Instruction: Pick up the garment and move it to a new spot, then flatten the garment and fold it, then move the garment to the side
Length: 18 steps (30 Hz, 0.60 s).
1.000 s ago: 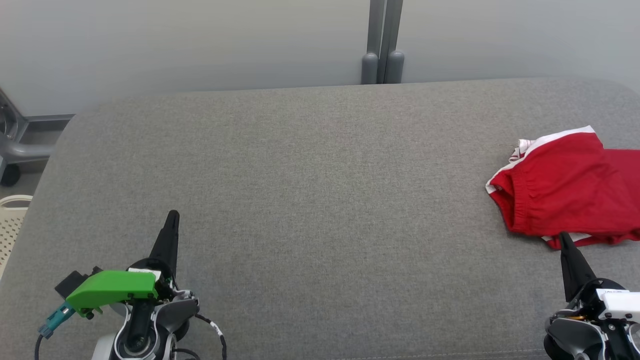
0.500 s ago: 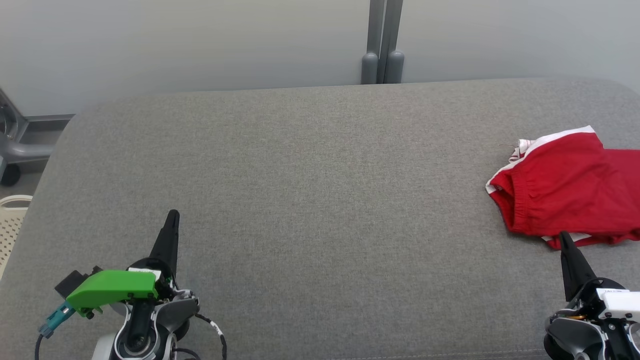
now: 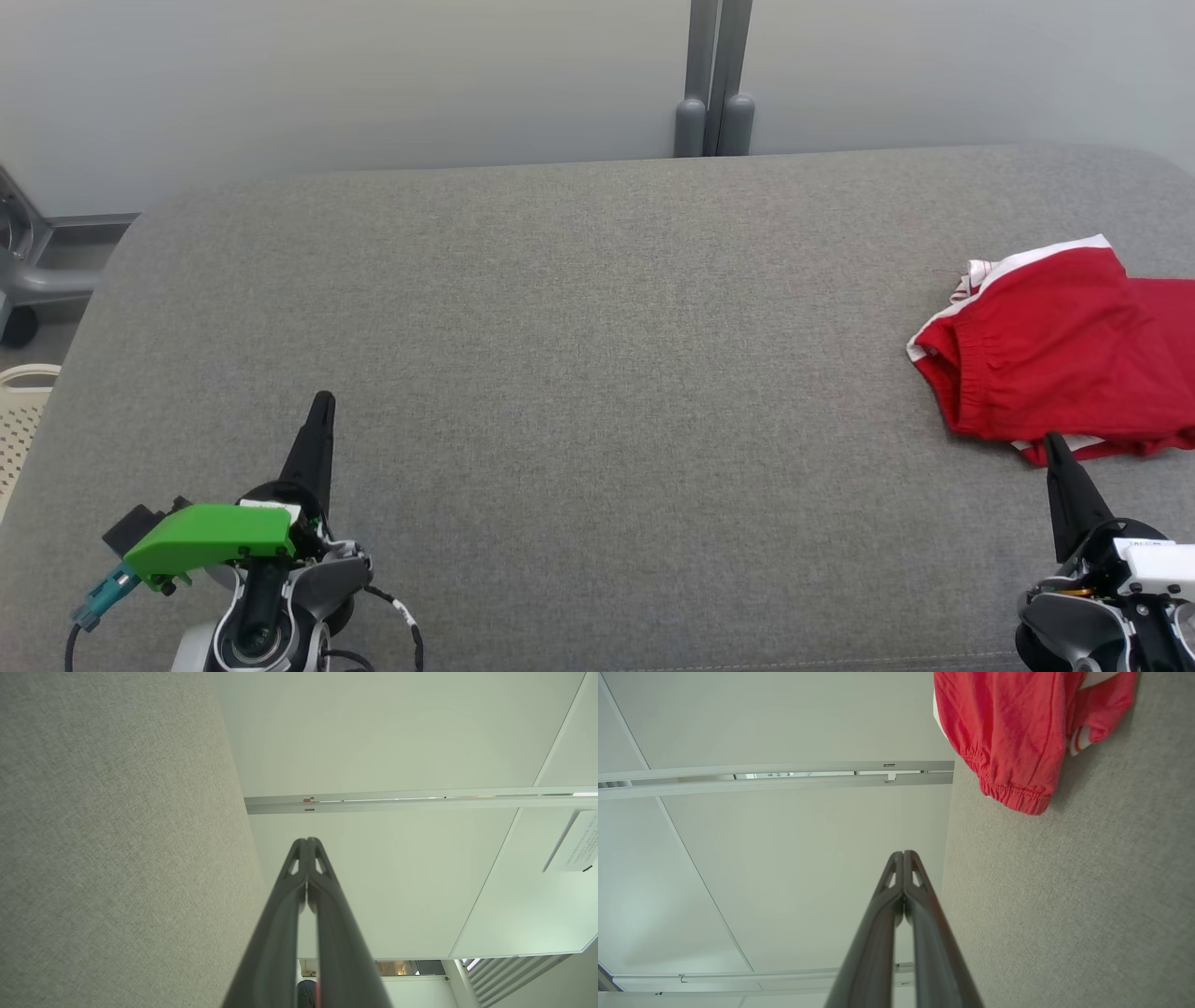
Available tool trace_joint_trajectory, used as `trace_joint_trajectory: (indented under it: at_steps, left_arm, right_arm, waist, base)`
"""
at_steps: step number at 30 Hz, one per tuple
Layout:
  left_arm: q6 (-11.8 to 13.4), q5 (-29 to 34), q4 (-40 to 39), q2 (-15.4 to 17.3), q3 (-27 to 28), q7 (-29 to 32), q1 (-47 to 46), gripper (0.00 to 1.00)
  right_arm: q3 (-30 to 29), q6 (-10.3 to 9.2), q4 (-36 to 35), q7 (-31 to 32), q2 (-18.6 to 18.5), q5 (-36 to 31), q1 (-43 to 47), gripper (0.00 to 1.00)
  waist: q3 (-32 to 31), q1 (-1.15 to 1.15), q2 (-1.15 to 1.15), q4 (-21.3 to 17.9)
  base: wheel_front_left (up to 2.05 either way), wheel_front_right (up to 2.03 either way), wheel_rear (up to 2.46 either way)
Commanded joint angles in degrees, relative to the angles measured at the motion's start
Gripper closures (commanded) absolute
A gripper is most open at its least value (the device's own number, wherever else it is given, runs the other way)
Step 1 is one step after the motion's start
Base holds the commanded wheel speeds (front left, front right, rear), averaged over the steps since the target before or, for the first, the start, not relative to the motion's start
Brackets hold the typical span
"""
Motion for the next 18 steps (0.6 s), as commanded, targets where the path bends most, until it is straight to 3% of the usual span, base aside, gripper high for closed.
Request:
trace_joint_trajectory:
  at_steps: [1, 18]
  left_arm:
    - [-0.34, -0.35, -0.09, 0.06, 0.16, 0.17, -0.83, 1.00]
    - [-0.34, -0.36, -0.09, 0.06, 0.16, 0.17, -0.82, 1.00]
  right_arm:
    - [-0.13, 0.02, -0.27, 0.16, -0.24, 0.27, -0.43, 1.00]
    - [-0.11, 0.02, -0.27, 0.16, -0.24, 0.27, -0.42, 1.00]
  waist:
    - [0.00, 0.00, 0.00, 0.00]
    - [0.00, 0.00, 0.00, 0.00]
  base:
    - [0.00, 0.00, 0.00]
    - [0.00, 0.00, 0.00]
